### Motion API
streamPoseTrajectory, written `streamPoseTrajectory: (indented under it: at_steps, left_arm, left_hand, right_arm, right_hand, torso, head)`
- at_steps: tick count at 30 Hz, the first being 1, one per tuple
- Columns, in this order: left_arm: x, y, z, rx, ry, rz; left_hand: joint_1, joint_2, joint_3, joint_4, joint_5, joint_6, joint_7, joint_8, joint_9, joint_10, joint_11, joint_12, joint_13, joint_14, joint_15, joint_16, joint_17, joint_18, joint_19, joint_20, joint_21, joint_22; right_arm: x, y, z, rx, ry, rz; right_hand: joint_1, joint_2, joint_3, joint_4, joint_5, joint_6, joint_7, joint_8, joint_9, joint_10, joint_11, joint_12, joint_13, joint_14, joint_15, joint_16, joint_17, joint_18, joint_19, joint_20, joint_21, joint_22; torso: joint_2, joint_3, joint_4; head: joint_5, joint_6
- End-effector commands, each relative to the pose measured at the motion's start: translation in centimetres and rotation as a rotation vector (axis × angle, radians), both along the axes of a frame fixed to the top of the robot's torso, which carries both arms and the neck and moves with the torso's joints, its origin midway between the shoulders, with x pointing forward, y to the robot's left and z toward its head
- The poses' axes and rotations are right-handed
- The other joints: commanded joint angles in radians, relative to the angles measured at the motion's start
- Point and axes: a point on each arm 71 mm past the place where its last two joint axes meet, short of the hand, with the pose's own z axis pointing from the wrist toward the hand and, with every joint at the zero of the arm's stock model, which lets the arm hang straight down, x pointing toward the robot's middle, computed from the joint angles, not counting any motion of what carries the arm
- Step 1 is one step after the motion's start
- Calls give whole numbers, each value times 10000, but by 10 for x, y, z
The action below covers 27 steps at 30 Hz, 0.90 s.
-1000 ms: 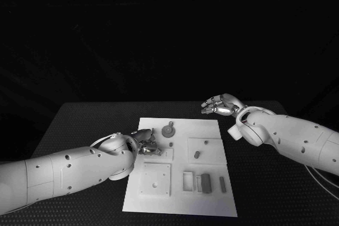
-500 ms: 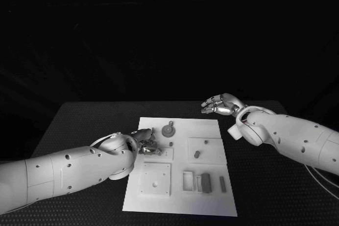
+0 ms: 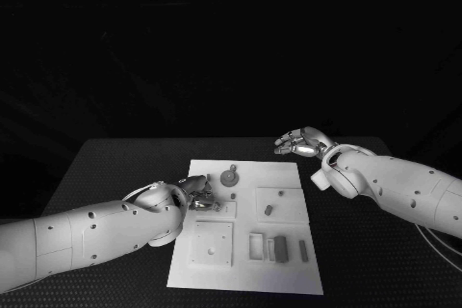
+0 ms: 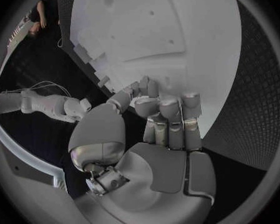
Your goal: Assemble the parts on the task board
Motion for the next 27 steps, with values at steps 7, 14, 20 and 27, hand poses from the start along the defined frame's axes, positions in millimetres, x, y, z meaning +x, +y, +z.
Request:
streamPoseTrajectory:
  at_steps: [7, 14, 20, 27]
  left_arm:
    - [0, -2, 1, -206, -90, 49]
    - [-1, -2, -1, -99, 97, 0]
    - [-1, -2, -1, -78, 119, -7]
    - [-2, -4, -5, -2, 186, -72]
  left_hand:
    - [422, 536, 95, -201, -67, 534, -451, 48, -2, -360, -317, 56, -15, 33, -18, 74, -13, 108, 90, -989, 51, 154]
    - [415, 556, 90, -208, -75, 532, -452, 45, -6, -362, -317, 57, -17, 34, -16, 74, -15, 107, 90, -988, 52, 154]
    - [407, 563, 85, -214, -82, 530, -451, 43, -10, -363, -317, 58, -19, 34, -14, 73, -17, 106, 88, -987, 52, 154]
    - [403, 553, 78, -232, -94, 527, -451, 40, -15, -364, -316, 60, -21, 32, -12, 71, -20, 107, 85, -986, 53, 155]
  right_arm:
    - [0, 1, 0, 11, -46, 60]
    - [0, 0, 0, 11, -40, 63]
    - [0, 1, 0, 15, -38, 67]
    - [0, 0, 0, 30, -30, 60]
  right_hand:
    - [-118, 34, 2, 75, 88, -48, 17, 61, -21, 51, 7, -72, -3, -53, 4, 33, -20, -103, -78, 15, -80, 35]
    - [-126, 39, 1, 83, 111, -50, 17, 64, -24, 53, 7, -77, -3, -55, 4, 36, -24, -103, -77, 13, -88, 45]
    - [-129, 39, -1, 86, 118, -50, 17, 65, -26, 54, 8, -79, -3, -56, 4, 38, -26, -103, -77, 13, -91, 50]
    - [-163, 49, -11, 115, 150, -52, 19, 70, -32, 58, 11, -87, -3, -58, 4, 46, -33, -106, -73, 13, -106, 68]
  torso:
    - [0, 5, 1]
    - [4, 3, 0]
    - [1, 5, 3]
    - [3, 5, -4]
  head:
    - [-17, -11]
    - [-11, -30]
    - [-12, -32]
    - [-11, -36]
